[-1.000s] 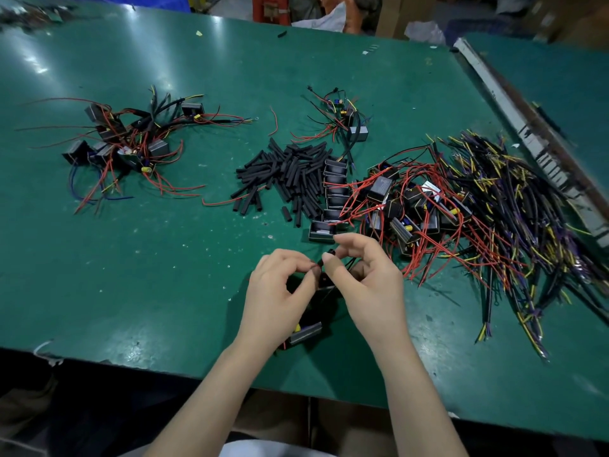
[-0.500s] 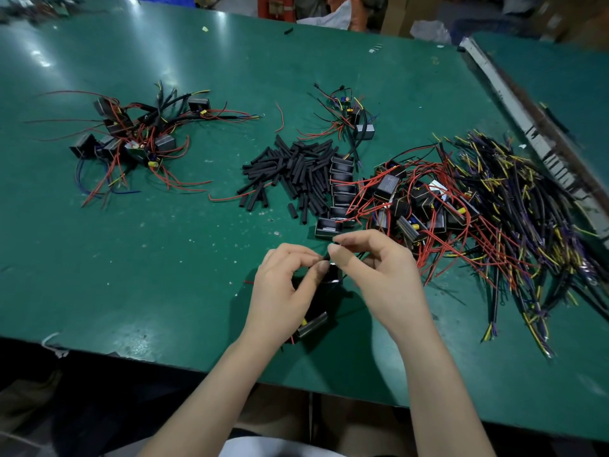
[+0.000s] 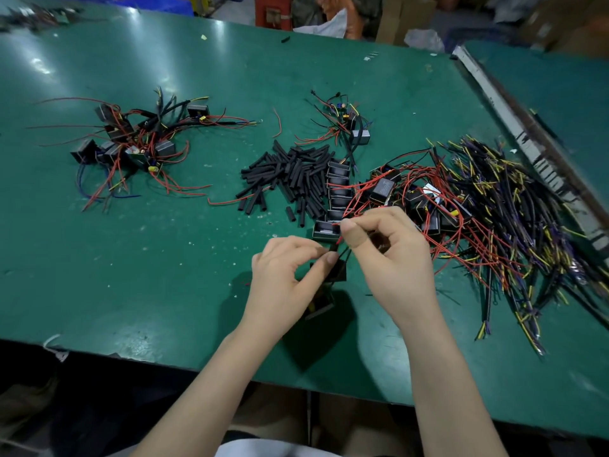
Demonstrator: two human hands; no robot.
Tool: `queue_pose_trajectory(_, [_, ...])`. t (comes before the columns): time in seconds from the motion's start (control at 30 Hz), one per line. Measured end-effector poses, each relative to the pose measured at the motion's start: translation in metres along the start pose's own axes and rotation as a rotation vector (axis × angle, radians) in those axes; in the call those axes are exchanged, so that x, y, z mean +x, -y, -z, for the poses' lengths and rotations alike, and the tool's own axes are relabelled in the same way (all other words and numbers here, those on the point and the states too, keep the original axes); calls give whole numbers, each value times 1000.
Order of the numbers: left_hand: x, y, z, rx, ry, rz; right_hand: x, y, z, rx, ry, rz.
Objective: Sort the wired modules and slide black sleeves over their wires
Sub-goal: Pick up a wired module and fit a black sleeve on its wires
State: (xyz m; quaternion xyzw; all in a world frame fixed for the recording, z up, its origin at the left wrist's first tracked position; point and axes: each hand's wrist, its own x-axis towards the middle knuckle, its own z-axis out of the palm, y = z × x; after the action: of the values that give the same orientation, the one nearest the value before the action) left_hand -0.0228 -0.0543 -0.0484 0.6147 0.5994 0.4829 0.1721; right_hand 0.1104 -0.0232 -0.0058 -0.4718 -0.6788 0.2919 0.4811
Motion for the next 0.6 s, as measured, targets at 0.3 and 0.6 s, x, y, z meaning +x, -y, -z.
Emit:
queue_pose_trajectory(0.3, [13, -1, 14, -96, 76, -74, 14, 7, -2, 14, 197, -11])
queue_pose_trajectory(0.6, [9, 17, 8, -91, 18, 39, 17, -7, -17, 70, 175, -73])
